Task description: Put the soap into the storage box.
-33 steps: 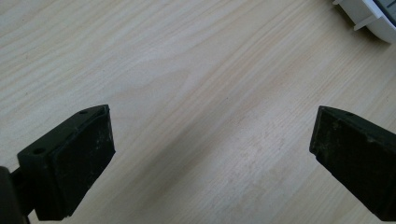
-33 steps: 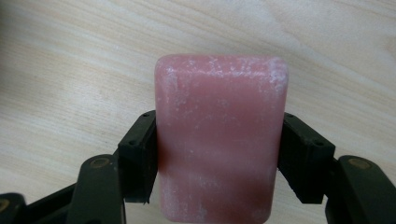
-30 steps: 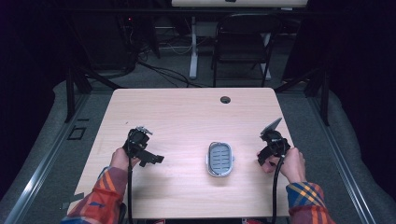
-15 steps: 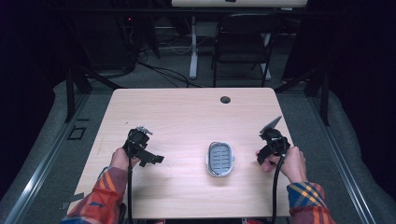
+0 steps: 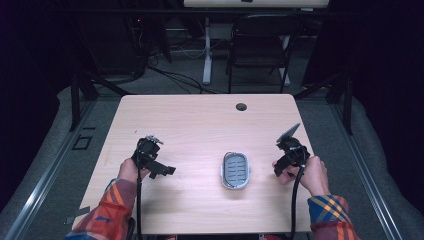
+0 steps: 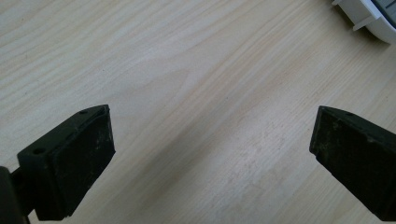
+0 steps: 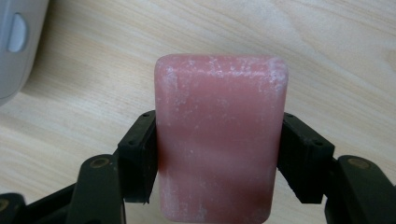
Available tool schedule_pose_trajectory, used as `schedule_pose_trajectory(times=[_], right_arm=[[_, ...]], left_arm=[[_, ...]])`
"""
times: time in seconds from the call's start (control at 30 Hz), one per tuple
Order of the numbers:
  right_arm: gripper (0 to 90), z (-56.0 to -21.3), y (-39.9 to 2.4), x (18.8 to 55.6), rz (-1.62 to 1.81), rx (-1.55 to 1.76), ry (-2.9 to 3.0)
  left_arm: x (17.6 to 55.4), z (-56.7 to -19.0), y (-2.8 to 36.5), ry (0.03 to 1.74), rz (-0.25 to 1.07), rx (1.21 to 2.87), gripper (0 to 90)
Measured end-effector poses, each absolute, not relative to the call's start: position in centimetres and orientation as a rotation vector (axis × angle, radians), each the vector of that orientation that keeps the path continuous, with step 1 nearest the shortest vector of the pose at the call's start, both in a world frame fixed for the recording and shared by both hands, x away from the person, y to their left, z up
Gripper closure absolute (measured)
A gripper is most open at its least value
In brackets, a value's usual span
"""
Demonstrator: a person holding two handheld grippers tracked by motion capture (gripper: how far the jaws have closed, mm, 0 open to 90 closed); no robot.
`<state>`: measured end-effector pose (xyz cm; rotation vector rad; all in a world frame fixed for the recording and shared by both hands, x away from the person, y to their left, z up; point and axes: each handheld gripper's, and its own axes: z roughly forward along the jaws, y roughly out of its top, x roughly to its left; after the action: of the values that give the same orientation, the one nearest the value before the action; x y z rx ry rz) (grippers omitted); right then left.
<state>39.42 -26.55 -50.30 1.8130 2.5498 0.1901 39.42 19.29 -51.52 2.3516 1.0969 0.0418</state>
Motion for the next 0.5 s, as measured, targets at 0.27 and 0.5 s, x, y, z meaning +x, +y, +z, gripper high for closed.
schedule_pose_trajectory(times=[0.27, 0.5], right_arm=[[36.9, -49.6, -26.0, 39.4, 0.197, 1.788, 2.582], [36.9, -48.6, -25.4, 39.7, 0.21, 1.766, 2.585]], left_arm=[[39.5, -51.5, 19.3, 1.099, 0.042, 2.354, 0.0], [39.4, -51.5, 19.4, 1.1, 0.041, 2.351, 0.0]])
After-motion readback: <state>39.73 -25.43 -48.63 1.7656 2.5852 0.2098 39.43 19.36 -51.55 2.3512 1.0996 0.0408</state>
